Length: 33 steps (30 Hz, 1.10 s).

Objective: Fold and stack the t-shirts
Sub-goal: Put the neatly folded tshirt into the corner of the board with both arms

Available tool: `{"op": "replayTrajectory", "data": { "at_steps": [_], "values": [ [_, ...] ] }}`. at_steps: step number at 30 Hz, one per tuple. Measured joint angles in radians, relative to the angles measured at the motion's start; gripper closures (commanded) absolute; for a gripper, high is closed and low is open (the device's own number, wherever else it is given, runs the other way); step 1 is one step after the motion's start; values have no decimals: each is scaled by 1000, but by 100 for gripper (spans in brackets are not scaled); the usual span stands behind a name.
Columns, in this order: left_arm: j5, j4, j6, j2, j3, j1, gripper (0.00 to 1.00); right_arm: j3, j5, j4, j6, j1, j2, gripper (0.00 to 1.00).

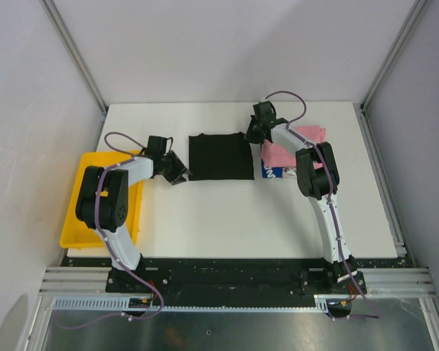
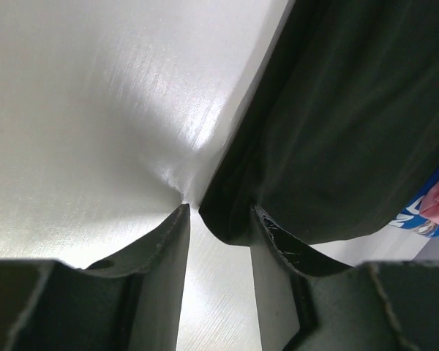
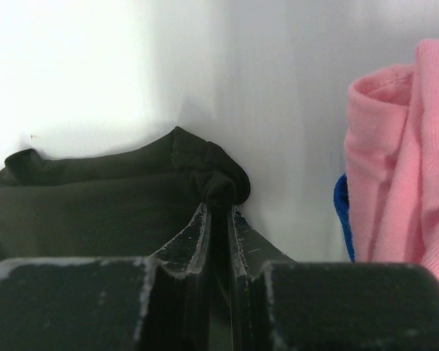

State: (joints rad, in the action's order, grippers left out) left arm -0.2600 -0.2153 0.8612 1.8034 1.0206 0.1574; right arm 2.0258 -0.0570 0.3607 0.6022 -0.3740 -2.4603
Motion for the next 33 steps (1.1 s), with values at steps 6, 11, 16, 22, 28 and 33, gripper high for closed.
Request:
{"op": "replayTrajectory", "data": {
  "at_steps": [6,11,16,22,28,33],
  "values": [
    [29,-2,7,0,0,21,63,-1,0,2,0,0,1,100],
    [68,-14,14,0,0,42,65,-1,0,5,0,0,2,100],
    [102,-23,29,0,4,58,69,-1,0,8,0,1,3,100],
    [139,-50,40,0,23,72,93,-1,0,16,-4,0,6,100],
    [154,-71,35,0,82,76,100,-31,5,26,-22,0,32,100],
    [161,-83,21,-31,105,80,100,-48,27,48,-50,-9,70,100]
  ]
}}
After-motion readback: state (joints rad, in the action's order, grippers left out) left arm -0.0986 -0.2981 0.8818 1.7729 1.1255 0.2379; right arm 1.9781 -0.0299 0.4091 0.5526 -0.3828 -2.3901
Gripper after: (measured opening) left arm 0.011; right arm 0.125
